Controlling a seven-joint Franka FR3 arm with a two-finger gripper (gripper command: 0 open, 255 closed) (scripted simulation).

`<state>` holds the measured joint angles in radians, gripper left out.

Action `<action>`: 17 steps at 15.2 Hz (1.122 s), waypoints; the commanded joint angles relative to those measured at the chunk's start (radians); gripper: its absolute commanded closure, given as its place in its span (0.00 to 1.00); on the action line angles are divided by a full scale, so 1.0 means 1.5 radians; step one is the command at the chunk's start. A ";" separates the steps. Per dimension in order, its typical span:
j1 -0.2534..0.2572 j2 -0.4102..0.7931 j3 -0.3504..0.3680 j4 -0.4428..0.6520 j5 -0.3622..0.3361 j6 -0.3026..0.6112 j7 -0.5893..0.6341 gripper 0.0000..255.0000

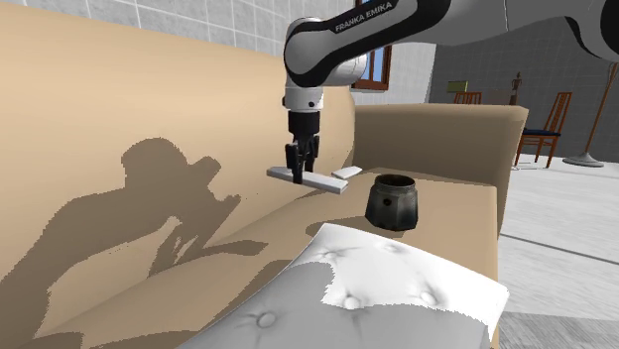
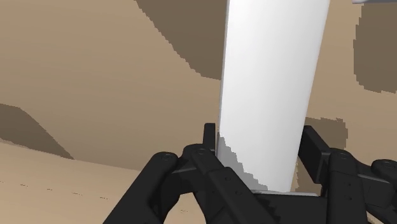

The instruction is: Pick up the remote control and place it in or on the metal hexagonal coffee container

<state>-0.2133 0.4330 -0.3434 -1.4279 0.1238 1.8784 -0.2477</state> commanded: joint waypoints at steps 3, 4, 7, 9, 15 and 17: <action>-0.003 0.000 -0.001 0.037 -0.001 -0.036 0.001 1.00; -0.003 0.000 -0.001 0.046 -0.001 -0.045 0.001 1.00; -0.006 0.001 -0.002 0.075 -0.001 -0.073 0.002 1.00; -0.008 0.003 -0.002 0.095 -0.001 -0.092 0.002 1.00; -0.015 0.013 -0.002 0.160 0.002 -0.147 0.002 1.00; -0.013 -0.041 -0.011 0.080 -0.011 -0.119 -0.013 1.00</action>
<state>-0.2356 0.4097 -0.3543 -1.2528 0.1167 1.6817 -0.2585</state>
